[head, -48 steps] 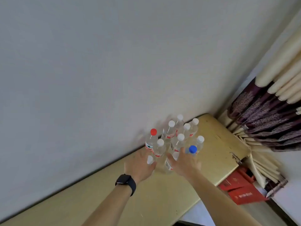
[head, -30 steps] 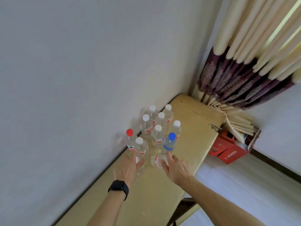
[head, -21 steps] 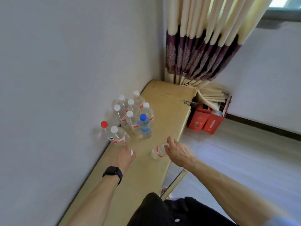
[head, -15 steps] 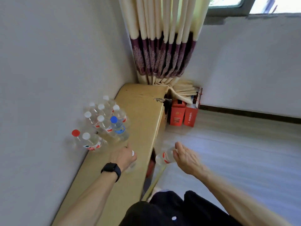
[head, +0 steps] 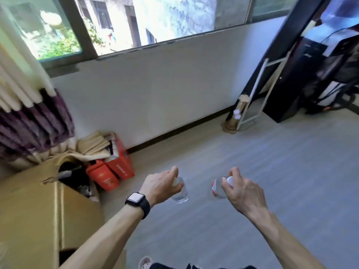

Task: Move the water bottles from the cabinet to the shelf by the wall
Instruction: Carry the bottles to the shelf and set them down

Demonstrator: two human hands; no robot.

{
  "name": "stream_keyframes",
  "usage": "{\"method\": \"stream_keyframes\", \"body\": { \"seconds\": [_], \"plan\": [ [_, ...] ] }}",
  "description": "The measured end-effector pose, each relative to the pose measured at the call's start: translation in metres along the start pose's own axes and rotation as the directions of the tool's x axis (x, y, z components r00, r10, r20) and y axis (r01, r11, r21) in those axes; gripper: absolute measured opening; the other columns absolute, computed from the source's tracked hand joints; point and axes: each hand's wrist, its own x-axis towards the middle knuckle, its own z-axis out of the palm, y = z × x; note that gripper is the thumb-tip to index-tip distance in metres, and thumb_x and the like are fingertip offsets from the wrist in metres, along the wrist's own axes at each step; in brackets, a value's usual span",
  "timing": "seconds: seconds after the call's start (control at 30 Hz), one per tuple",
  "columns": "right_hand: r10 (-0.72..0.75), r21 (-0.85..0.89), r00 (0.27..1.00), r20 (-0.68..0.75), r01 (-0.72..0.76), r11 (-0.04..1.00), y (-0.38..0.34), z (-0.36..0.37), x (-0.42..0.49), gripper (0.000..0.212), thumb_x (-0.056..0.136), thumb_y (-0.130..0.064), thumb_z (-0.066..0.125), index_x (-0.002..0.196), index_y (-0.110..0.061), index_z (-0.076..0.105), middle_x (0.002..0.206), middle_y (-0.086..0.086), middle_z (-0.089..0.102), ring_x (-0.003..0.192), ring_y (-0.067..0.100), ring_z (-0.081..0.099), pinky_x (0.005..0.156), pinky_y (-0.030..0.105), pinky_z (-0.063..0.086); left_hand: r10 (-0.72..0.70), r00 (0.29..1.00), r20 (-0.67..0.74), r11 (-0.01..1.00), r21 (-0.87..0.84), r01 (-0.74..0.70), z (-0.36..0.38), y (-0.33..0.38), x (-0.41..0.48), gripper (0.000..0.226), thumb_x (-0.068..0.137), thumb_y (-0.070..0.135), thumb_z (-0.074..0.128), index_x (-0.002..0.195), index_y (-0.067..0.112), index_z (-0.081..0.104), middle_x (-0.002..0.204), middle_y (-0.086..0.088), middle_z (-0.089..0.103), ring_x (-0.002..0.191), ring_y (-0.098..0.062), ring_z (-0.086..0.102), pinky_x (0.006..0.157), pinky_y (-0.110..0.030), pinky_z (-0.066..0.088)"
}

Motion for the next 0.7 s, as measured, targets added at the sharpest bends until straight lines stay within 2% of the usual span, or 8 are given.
{"method": "stream_keyframes", "body": {
  "seconds": [0.07, 0.17, 0.27, 0.37, 0.57, 0.7],
  "plan": [
    [0.109, 0.003, 0.991, -0.075, -0.109, 0.994, 0.049, -0.029, 0.004, 0.028, 0.097, -0.049, 0.038, 0.097, -0.022, 0.034, 0.075, 0.007, 0.062, 0.079, 0.039, 0.063, 0.06, 0.035, 0.037, 0.107, 0.994, -0.03, 0.994, 0.013, -0.106, -0.011, 0.043, 0.037, 0.036, 0.095, 0.06, 0.038, 0.1, 0.024, 0.036, 0.1, 0.002, 0.066, 0.081, -0.031, 0.06, 0.066, -0.036, 0.047],
    [0.255, 0.017, 0.949, -0.184, -0.257, 0.966, 0.112, -0.071, 0.006, 0.032, 0.097, -0.053, 0.039, 0.099, -0.021, 0.037, 0.088, 0.009, 0.07, 0.084, 0.039, 0.065, 0.062, 0.036, 0.038, 0.265, 0.962, -0.061, 0.964, 0.027, -0.264, -0.032, 0.105, 0.089, 0.034, 0.096, 0.061, 0.037, 0.102, 0.028, 0.038, 0.103, 0.006, 0.066, 0.078, -0.025, 0.058, 0.062, -0.033, 0.042],
    [0.388, 0.026, 0.884, -0.261, -0.396, 0.918, 0.165, -0.111, 0.006, 0.032, 0.097, -0.053, 0.039, 0.099, -0.021, 0.037, 0.092, 0.006, 0.07, 0.085, 0.037, 0.064, 0.064, 0.036, 0.043, 0.399, 0.914, -0.075, 0.917, 0.058, -0.396, -0.051, 0.169, 0.142, 0.034, 0.095, 0.062, 0.038, 0.101, 0.029, 0.039, 0.102, 0.009, 0.065, 0.077, -0.022, 0.058, 0.06, -0.031, 0.04],
    [0.508, 0.043, 0.794, -0.334, -0.525, 0.85, 0.213, -0.148, 0.01, 0.031, 0.096, -0.053, 0.041, 0.099, -0.022, 0.039, 0.095, 0.005, 0.071, 0.087, 0.036, 0.064, 0.068, 0.036, 0.046, 0.533, 0.842, -0.085, 0.845, 0.111, -0.523, -0.062, 0.23, 0.196, 0.035, 0.094, 0.064, 0.039, 0.103, 0.031, 0.041, 0.101, 0.011, 0.065, 0.077, -0.02, 0.06, 0.059, -0.032, 0.045],
    [0.623, 0.038, 0.635, -0.457, -0.686, 0.726, 0.299, -0.21, 0.035, 0.03, 0.093, -0.05, 0.047, 0.098, -0.02, 0.044, 0.094, 0.01, 0.072, 0.087, 0.038, 0.064, 0.063, 0.036, 0.039, 0.712, 0.696, -0.091, 0.701, 0.15, -0.697, -0.084, 0.34, 0.3, 0.033, 0.092, 0.064, 0.043, 0.1, 0.032, 0.043, 0.097, 0.011, 0.066, 0.075, -0.019, 0.062, 0.061, -0.035, 0.054],
    [0.66, 0.099, 0.536, -0.526, -0.732, 0.674, 0.35, -0.241, 0.059, 0.033, 0.09, -0.051, 0.052, 0.096, -0.019, 0.045, 0.091, 0.015, 0.072, 0.089, 0.04, 0.065, 0.065, 0.04, 0.042, 0.777, 0.619, -0.116, 0.629, 0.153, -0.762, -0.102, 0.414, 0.361, 0.033, 0.091, 0.066, 0.041, 0.098, 0.033, 0.042, 0.096, 0.012, 0.066, 0.075, -0.018, 0.063, 0.063, -0.036, 0.055]
  ]
}}
